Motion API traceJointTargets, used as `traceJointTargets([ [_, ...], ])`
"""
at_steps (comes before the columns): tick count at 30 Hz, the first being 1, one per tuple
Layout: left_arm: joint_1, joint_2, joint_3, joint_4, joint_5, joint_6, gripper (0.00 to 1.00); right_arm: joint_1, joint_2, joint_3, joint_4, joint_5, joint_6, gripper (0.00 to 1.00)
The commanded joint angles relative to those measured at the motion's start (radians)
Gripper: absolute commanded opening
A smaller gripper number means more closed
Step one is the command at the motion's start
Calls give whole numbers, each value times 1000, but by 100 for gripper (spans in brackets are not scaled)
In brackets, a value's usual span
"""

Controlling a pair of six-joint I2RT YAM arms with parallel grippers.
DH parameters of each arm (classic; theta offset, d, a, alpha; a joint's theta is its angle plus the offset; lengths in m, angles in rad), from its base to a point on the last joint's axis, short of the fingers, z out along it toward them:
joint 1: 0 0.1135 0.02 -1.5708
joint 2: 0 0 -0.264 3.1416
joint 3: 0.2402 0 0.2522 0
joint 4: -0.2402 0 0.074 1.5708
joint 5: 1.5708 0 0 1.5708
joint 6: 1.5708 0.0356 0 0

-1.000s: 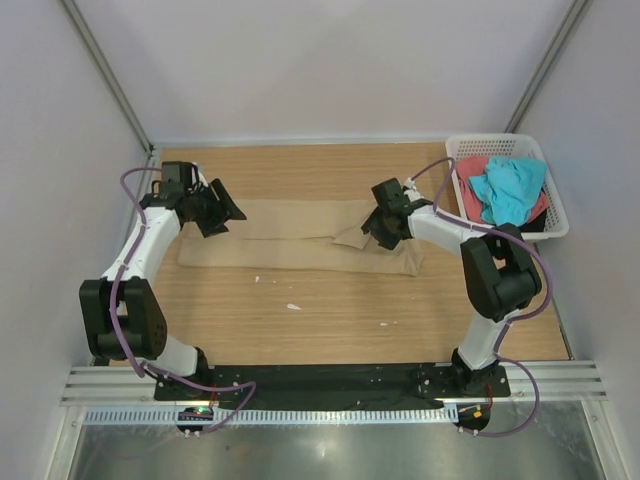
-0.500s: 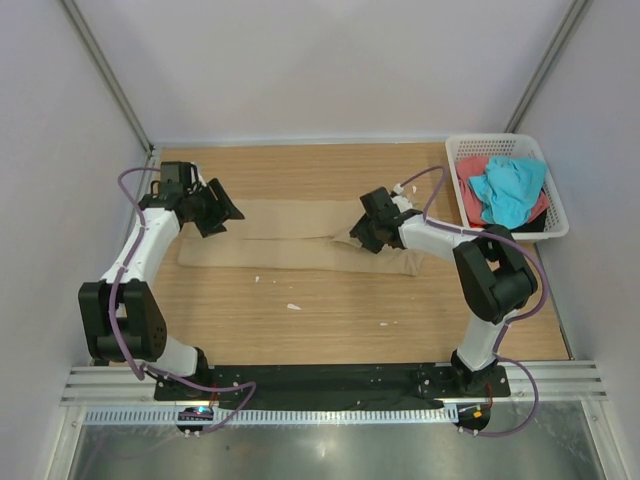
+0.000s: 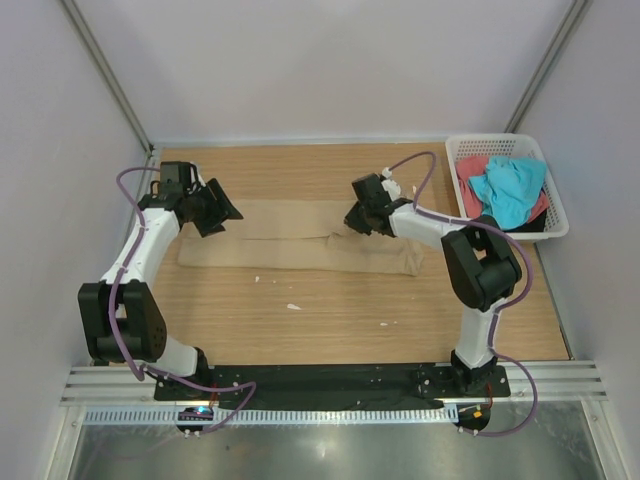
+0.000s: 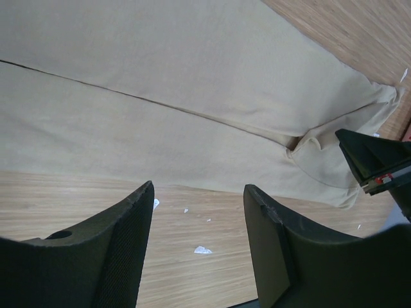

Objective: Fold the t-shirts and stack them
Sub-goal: Fold the tshirt

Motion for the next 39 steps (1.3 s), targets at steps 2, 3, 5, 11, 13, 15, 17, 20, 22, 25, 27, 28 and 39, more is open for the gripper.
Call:
traceJointTargets([
  [2,1,-25,10,7,1,10,59,6,77,156,46,-15,-139,14],
  [3,3,-27,6,7,6,12,60,6,91,221,30,-24,-162,18],
  [5,3,-31,-3,25,32,9,62,5,117,274,0,-52,-231,22],
  [11,1,-25,-21,49,47,-6,63,6,96,333,-50,-116,-317,36],
  [13,1,-25,-23,51,50,-6,63,6,72,322,-93,-98,-324,37],
  [15,1,-25,-29,66,68,-5,62,6,52,329,-156,-45,-296,37],
  [17,-46,-27,-27,77,90,6,61,6,26,317,-230,-12,-281,37],
  [20,-133,-30,-6,80,50,29,59,3,-42,258,-260,15,-238,38],
  [22,-160,-27,8,63,30,30,59,3,-77,222,-265,23,-168,41],
  [25,-160,-25,39,19,-10,52,59,6,-108,80,-131,-26,-94,49],
  [27,-161,-27,51,-19,-55,85,60,9,-108,15,-104,-41,-37,50],
  [28,-160,-28,59,-30,-65,95,60,9,-108,1,-93,-37,-22,51],
  [39,-160,4,36,-30,-66,92,58,11,-117,-112,52,-18,38,53],
])
